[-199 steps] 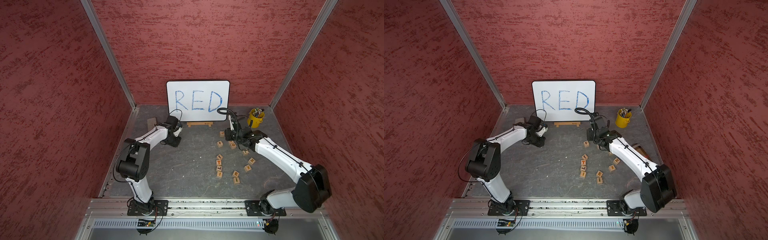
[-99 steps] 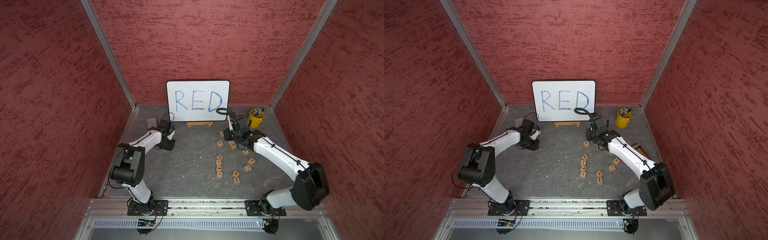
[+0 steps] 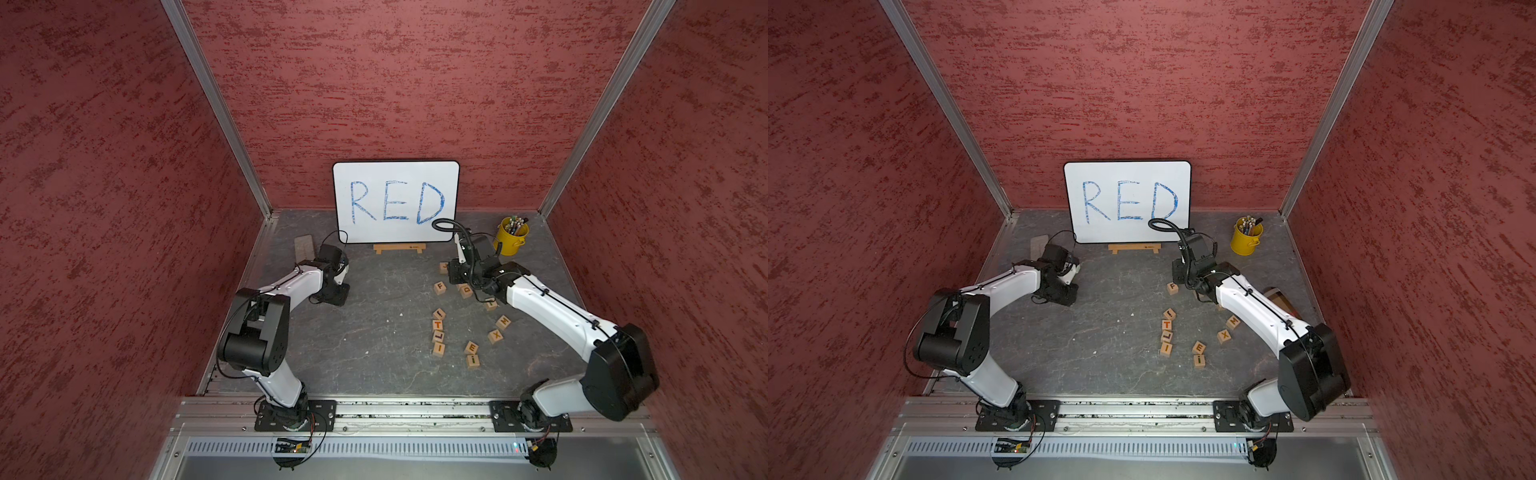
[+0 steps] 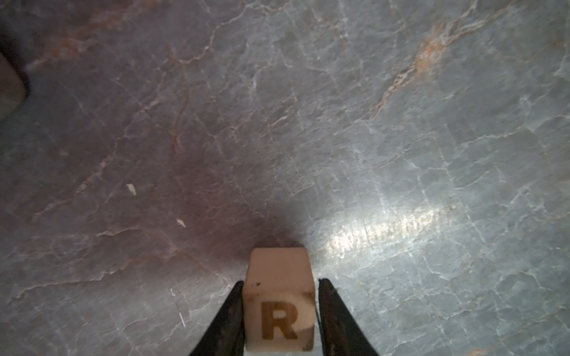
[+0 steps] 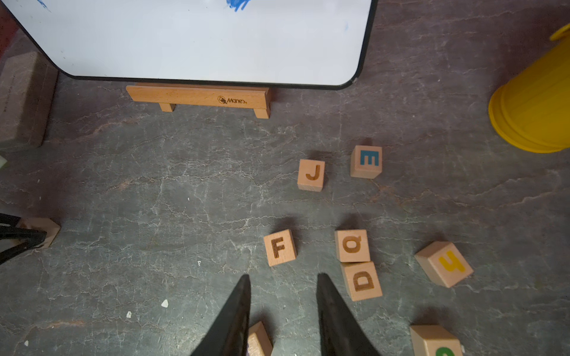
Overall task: Assemble the uppercase word "red" with letter blocks
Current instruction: Place the letter block at the center of the board, then pick up the letter block from the center of the board.
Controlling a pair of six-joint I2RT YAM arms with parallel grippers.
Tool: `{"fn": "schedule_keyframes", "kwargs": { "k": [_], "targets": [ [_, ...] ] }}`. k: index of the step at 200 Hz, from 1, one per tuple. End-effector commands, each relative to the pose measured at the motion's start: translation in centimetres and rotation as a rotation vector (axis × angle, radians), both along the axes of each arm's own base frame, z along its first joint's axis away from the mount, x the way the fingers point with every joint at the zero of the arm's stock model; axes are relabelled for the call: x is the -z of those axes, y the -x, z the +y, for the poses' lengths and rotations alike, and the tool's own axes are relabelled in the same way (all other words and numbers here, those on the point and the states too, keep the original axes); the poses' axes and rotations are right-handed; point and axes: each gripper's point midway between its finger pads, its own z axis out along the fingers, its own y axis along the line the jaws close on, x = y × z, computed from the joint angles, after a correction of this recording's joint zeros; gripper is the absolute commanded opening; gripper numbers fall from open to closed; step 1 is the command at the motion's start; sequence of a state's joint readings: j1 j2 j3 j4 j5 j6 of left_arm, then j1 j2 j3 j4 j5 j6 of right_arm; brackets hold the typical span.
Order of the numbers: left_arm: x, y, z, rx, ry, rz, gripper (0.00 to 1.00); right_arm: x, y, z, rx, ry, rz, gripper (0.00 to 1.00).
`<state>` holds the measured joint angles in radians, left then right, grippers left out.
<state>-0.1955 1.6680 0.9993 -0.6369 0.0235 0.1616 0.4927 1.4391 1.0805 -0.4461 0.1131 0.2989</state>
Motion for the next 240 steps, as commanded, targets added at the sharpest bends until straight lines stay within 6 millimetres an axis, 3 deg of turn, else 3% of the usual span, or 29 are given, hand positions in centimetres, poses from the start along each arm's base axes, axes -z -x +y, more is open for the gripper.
{"fn": "schedule_keyframes", "kwargs": {
  "k": [1,43,103,133,153,185,207,240],
  "targets": [
    [0.3,-0.3,0.0,-0.005,-0.001,-0.008,0.43,-0.5,0.0,-0.1,0.006,-0.019,-0.016,0.38],
    [-0.4,-0.7,0.1,0.0,-0.011,-0.033,0.48,-0.4,0.3,-0.4,0.013,-0.019,-0.015,0.38],
    [-6.8,-2.7,-0.9,0.053,-0.003,-0.171,0.57,1.2,1.3,-1.1,0.026,0.011,0.039,0.41],
    [-10.8,-3.0,-3.0,0.154,0.019,-0.235,0.61,1.6,2.0,-2.0,0.062,0.026,0.061,0.52],
    [-13.8,-3.1,-4.8,0.229,0.053,-0.289,0.72,2.0,2.2,-2.8,0.097,0.031,0.075,0.58],
    [-17.9,-2.9,-7.1,0.315,0.143,-0.356,0.98,3.7,2.7,-3.5,0.109,0.048,0.151,0.6],
    [-19.0,-2.5,-8.5,0.375,0.18,-0.361,1.0,5.4,3.7,-4.2,0.136,0.076,0.227,0.61],
    [-19.1,-2.9,-10.2,0.419,0.173,-0.349,1.0,6.6,6.4,-5.1,0.189,0.064,0.332,0.63]
  ]
}}
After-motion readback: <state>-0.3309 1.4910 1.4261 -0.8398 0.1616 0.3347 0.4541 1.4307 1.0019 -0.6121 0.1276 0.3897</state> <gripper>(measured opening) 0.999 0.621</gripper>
